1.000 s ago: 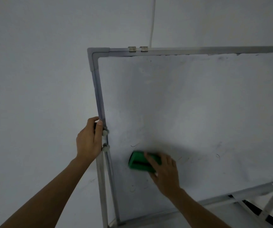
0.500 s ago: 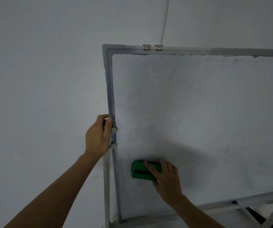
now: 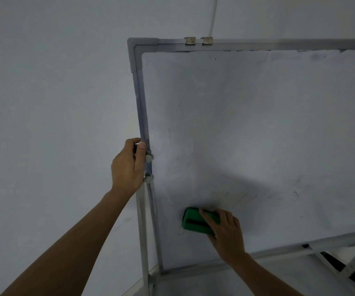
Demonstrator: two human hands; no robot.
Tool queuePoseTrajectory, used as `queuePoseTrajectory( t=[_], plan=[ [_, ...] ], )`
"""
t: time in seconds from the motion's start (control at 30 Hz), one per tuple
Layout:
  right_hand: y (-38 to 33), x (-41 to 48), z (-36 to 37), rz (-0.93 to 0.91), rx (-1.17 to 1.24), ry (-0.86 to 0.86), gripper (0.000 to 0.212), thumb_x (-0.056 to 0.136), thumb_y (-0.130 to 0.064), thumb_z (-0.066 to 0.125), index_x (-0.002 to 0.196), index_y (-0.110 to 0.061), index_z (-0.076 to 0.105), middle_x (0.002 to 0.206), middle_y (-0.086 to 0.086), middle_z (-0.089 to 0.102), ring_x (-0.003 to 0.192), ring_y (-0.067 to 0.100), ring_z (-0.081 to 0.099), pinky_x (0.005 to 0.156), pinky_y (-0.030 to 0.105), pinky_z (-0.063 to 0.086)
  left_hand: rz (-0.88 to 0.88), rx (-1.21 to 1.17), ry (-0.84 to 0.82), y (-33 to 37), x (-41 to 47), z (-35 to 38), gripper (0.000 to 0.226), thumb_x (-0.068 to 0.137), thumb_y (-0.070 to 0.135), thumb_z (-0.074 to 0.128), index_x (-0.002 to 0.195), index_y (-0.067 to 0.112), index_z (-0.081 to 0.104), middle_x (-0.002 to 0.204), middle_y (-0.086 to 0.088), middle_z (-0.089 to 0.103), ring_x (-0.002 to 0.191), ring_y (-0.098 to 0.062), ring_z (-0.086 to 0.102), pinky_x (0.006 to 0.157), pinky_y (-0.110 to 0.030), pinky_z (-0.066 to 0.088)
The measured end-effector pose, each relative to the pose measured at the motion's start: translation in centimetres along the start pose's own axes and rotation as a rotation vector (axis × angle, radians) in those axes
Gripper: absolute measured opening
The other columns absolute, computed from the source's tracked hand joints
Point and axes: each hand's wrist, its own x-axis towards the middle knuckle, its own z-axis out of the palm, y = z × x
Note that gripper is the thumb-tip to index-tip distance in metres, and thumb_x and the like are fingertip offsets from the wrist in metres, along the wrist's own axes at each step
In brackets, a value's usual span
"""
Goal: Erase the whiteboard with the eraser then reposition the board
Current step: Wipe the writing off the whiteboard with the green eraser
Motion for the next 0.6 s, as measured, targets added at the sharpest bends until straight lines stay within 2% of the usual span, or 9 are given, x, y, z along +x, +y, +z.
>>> queuePoseTrajectory(
  t=[0.07, 0.13, 0.23, 0.27, 0.33, 0.43, 0.47, 0.53, 0.6],
  plan=[
    [0.6, 1.5, -1.2, 0.038, 0.024, 0.116, 0.104, 0.070, -0.037, 0.081, 0.150, -0.044, 0.015, 0.119, 0.013, 0.057, 0.106, 0.031, 0.051, 0.085, 0.042, 0.049, 0.000, 0.004, 0.003, 0.1, 0.0, 0.2, 0.040, 0.098, 0.042, 0.028, 0.110, 0.014, 0.054, 0.080, 0.012, 0.060, 0.071, -0.003, 0.058, 0.064, -0.025, 0.046],
    [0.7, 4.2, -3.2, 0.177, 0.091, 0.316, 0.079, 0.079, -0.042, 0.068, 0.148, -0.032, 0.030, 0.122, 0.017, 0.055, 0.108, 0.032, 0.051, 0.084, 0.040, 0.048, 0.002, 0.004, 0.006, 0.1, 0.0, 0.5, 0.041, 0.098, 0.042, 0.028, 0.109, 0.013, 0.054, 0.081, 0.007, 0.062, 0.071, -0.010, 0.060, 0.065, -0.028, 0.047],
    [-0.3, 6.1, -3.8, 0.371, 0.229, 0.454, 0.071, 0.081, -0.044, 0.064, 0.143, -0.017, 0.041, 0.125, 0.018, 0.051, 0.110, 0.032, 0.050, 0.079, 0.034, 0.047, -0.001, 0.004, 0.007, 0.0, -0.1, 0.5, 0.043, 0.098, 0.043, 0.027, 0.110, 0.012, 0.055, 0.084, 0.002, 0.065, 0.073, -0.015, 0.062, 0.065, -0.027, 0.048],
    [-1.0, 5.4, -3.0, 0.383, 0.246, 0.429, 0.072, 0.081, -0.045, 0.065, 0.143, -0.017, 0.040, 0.125, 0.017, 0.050, 0.110, 0.032, 0.050, 0.078, 0.034, 0.048, -0.001, 0.004, 0.005, 0.0, 0.0, 0.5, 0.043, 0.098, 0.043, 0.027, 0.110, 0.012, 0.055, 0.084, 0.002, 0.065, 0.073, -0.015, 0.062, 0.065, -0.025, 0.048],
    [-2.1, 2.3, -0.1, 0.364, 0.206, 0.267, 0.079, 0.077, -0.042, 0.073, 0.144, -0.021, 0.037, 0.123, 0.015, 0.050, 0.107, 0.032, 0.051, 0.074, 0.037, 0.053, -0.006, 0.007, 0.003, 0.0, 0.1, 0.4, 0.044, 0.097, 0.043, 0.027, 0.110, 0.012, 0.055, 0.084, 0.002, 0.064, 0.074, -0.016, 0.062, 0.064, -0.024, 0.047],
    [-2.4, -2.5, 3.1, 0.378, 0.143, -0.090, 0.107, 0.052, -0.036, 0.093, 0.141, -0.031, 0.033, 0.110, 0.013, 0.057, 0.093, 0.031, 0.055, 0.063, 0.038, 0.055, -0.016, -0.001, -0.003, -0.3, 0.2, 0.0, 0.046, 0.097, 0.047, 0.025, 0.109, 0.014, 0.054, 0.085, 0.001, 0.066, 0.075, -0.016, 0.063, 0.069, -0.035, 0.053],
    [-2.1, -3.4, 3.4, 0.398, 0.132, -0.121, 0.112, 0.046, -0.035, 0.095, 0.140, -0.032, 0.033, 0.106, 0.013, 0.058, 0.089, 0.031, 0.056, 0.063, 0.038, 0.054, -0.014, -0.003, -0.005, -0.2, 0.1, -0.1, 0.046, 0.096, 0.048, 0.025, 0.109, 0.014, 0.054, 0.085, 0.001, 0.066, 0.075, -0.016, 0.063, 0.070, -0.037, 0.053],
    [-1.9, -2.7, 2.7, 0.398, 0.120, -0.066, 0.108, 0.048, -0.036, 0.094, 0.139, -0.030, 0.035, 0.106, 0.014, 0.058, 0.090, 0.032, 0.056, 0.065, 0.039, 0.053, -0.015, 0.000, -0.009, -0.2, 0.0, -0.2, 0.047, 0.096, 0.050, 0.025, 0.109, 0.015, 0.053, 0.086, 0.002, 0.066, 0.076, -0.015, 0.063, 0.071, -0.039, 0.054],
    [-2.2, 0.2, 1.0, 0.369, 0.147, 0.110, 0.095, 0.059, -0.038, 0.089, 0.140, -0.026, 0.040, 0.112, 0.015, 0.056, 0.096, 0.033, 0.054, 0.070, 0.038, 0.052, -0.021, -0.002, -0.012, 0.0, 0.0, 0.0, 0.051, 0.095, 0.053, 0.023, 0.110, 0.016, 0.053, 0.086, 0.001, 0.068, 0.078, -0.016, 0.065, 0.072, -0.041, 0.054]
  ],
)
